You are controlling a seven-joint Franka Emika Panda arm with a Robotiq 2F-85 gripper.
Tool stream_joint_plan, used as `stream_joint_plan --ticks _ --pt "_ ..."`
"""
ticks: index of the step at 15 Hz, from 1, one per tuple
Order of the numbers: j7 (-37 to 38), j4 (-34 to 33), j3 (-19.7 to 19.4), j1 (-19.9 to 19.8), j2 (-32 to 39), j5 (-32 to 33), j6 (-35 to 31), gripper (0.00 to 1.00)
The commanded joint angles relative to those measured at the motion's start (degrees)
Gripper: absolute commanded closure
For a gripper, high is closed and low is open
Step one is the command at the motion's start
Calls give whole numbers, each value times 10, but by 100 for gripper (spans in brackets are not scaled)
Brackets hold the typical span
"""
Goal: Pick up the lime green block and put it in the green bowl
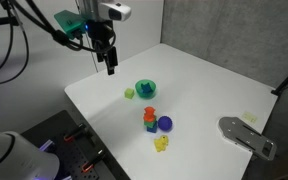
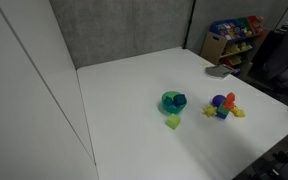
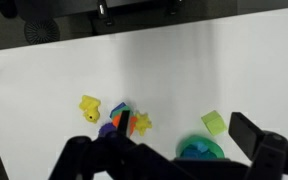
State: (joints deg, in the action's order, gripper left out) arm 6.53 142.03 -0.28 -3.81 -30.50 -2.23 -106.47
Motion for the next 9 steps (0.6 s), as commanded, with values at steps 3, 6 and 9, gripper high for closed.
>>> stream_joint_plan --ticks 3,6,9 --pt "-1 -32 15 30 82 -15 -74 0" --pt "5 -45 27 42 126 -10 -116 0" --pt "8 -58 40 54 173 -5 -157 0"
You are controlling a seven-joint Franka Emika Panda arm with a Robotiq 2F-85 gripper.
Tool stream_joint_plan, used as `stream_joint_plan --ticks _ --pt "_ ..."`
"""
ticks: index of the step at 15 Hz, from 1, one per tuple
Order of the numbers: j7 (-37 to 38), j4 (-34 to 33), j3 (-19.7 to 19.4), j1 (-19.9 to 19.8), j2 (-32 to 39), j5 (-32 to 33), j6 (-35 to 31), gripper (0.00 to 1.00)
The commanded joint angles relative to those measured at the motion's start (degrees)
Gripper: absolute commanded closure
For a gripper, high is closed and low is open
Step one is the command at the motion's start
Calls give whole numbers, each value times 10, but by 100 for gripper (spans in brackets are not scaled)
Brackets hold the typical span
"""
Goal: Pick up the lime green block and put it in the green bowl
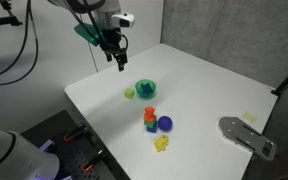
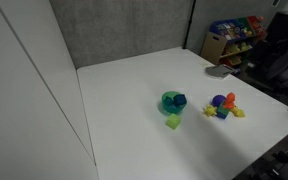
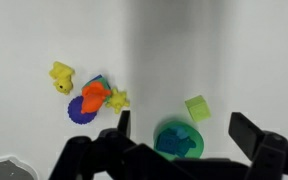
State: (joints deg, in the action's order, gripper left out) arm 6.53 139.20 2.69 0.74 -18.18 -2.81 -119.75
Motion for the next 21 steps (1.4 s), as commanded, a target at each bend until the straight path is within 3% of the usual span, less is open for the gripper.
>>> stream_joint_plan --ticks 1,7,13,17,18,21 --pt "12 -36 16 12 69 4 -39 0" --pt "39 -93 34 31 195 24 -85 0" --pt "67 -157 28 60 309 86 -125 0" --pt "69 -186 24 74 345 94 -124 0" --pt "55 -161 25 70 329 82 -135 0" --pt "55 -172 24 73 342 82 -135 0"
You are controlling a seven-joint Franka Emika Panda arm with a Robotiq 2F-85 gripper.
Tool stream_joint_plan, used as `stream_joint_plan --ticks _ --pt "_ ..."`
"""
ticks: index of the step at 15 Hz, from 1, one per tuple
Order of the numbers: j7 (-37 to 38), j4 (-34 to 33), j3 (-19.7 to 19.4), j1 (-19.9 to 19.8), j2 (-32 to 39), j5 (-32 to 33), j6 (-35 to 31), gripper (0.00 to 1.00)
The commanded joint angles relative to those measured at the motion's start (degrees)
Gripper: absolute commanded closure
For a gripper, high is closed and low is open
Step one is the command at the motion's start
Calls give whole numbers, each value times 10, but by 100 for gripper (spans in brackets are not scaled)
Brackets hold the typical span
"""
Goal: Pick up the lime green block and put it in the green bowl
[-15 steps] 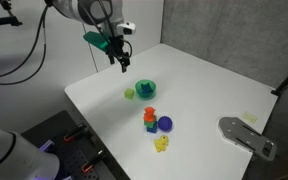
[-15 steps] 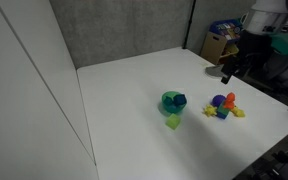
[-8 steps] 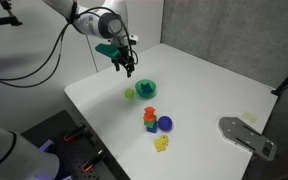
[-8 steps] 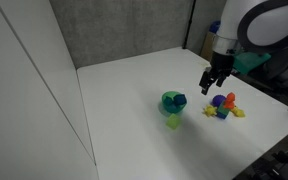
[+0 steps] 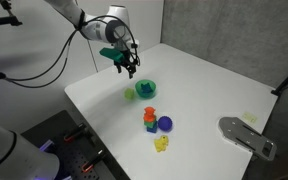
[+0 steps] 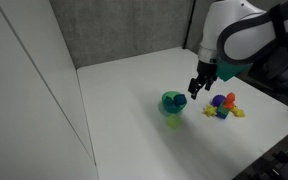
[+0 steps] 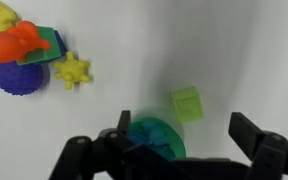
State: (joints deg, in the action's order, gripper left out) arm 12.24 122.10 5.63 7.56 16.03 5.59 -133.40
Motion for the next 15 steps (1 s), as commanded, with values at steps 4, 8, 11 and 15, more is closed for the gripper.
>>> stream_joint_plan --ticks 4,8,11,15 --pt "15 -8 -12 10 5 14 2 0" --pt "-9 -15 -12 7 42 10 -18 0" --pt "-20 -16 -10 5 73 2 -45 0" --pt "-29 -18 -7 2 116 -12 -105 0"
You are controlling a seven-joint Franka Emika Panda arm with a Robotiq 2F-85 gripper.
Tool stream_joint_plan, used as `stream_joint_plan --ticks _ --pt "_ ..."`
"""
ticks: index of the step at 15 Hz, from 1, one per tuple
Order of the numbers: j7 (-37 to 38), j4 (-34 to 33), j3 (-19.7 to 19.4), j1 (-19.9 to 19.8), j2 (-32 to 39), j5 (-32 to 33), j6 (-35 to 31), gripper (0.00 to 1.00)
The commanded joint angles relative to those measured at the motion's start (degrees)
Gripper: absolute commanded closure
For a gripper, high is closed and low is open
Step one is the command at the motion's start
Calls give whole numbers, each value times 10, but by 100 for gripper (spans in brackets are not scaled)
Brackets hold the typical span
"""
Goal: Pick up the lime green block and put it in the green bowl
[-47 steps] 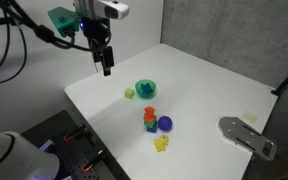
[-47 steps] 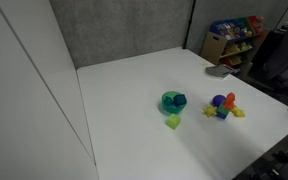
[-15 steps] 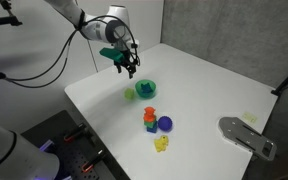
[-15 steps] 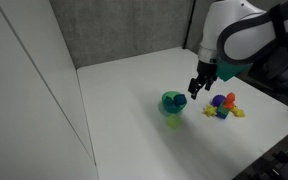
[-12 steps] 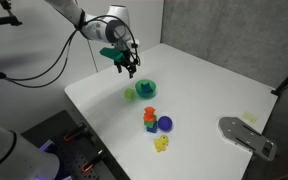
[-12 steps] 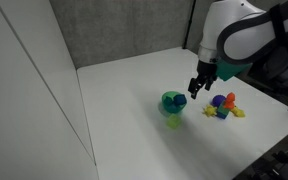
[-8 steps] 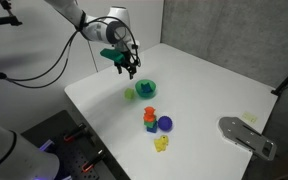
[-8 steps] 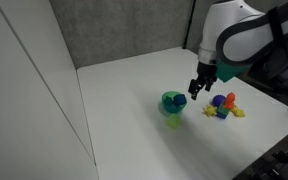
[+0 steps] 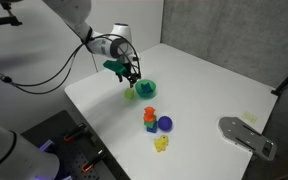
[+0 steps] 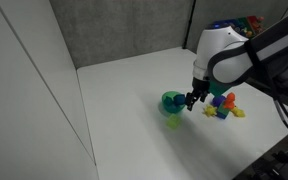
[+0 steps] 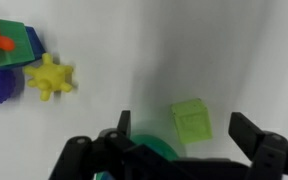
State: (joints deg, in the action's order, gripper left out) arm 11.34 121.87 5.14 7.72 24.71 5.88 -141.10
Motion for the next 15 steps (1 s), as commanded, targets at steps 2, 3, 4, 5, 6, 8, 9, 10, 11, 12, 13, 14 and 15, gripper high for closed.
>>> stream_joint_plan --ticks 2,3,4,5,6,8,9,10,11,12,13,14,15 --pt "-29 -20 3 -1 50 -26 -48 0" --pt "-31 -21 3 0 59 -28 -58 0" --pt "-30 -22 1 3 67 -27 -70 0" --pt "-30 -25 0 5 77 -28 -82 0" --pt "-29 -27 0 7 88 -29 -95 0" --pt "-28 -34 -1 12 107 -28 -115 0" --pt "-28 -39 -3 16 116 -26 -124 0" --pt "-26 -45 -4 19 126 -25 -130 0" --pt "-26 -52 -4 22 136 -25 -137 0" --pt "-27 -58 -4 24 144 -25 -140 0" --pt "-26 -68 -6 28 153 -25 -142 0" --pt "-25 -76 -7 31 163 -24 -144 0" --pt "-25 -85 -8 33 171 -24 -146 0"
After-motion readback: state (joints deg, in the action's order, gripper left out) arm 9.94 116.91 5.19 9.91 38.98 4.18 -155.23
